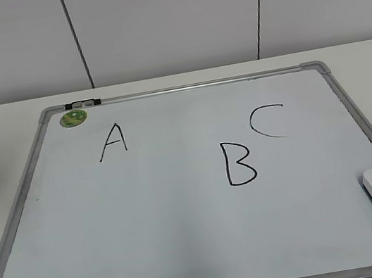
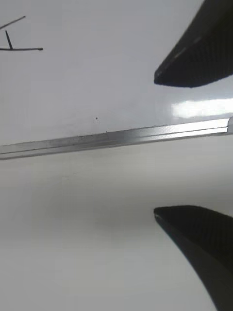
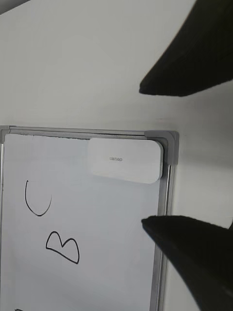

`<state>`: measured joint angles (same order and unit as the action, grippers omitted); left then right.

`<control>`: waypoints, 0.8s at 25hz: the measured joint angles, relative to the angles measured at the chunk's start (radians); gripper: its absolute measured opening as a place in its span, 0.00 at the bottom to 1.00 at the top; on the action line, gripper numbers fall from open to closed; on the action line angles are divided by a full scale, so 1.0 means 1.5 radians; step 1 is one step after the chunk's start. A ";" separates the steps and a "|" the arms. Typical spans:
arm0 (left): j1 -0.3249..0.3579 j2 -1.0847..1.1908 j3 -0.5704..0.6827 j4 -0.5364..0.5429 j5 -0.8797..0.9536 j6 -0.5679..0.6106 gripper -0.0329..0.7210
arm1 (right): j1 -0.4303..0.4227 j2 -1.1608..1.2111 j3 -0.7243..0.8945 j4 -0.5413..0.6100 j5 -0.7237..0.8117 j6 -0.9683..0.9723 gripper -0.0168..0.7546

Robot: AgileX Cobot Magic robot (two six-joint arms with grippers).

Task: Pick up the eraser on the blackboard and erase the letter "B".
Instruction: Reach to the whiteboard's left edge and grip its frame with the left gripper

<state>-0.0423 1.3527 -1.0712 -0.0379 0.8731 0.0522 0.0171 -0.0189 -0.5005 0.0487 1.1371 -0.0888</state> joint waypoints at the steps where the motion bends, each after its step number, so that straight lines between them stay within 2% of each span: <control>1: 0.000 0.032 -0.023 -0.003 0.016 0.001 0.77 | 0.000 0.000 0.000 0.000 0.000 0.000 0.78; 7: 0.000 0.196 -0.124 -0.040 0.082 0.040 0.77 | 0.000 0.000 0.000 0.000 0.000 0.000 0.78; 13: 0.000 0.318 -0.183 -0.047 0.089 0.051 0.76 | 0.000 0.000 0.000 0.000 0.000 0.000 0.78; 20: 0.000 0.402 -0.208 -0.047 0.087 0.055 0.64 | 0.000 0.000 0.000 0.000 0.000 0.000 0.78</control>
<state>-0.0416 1.9558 -1.3828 -0.1081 1.0033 0.1348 0.0171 -0.0189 -0.5005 0.0487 1.1371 -0.0888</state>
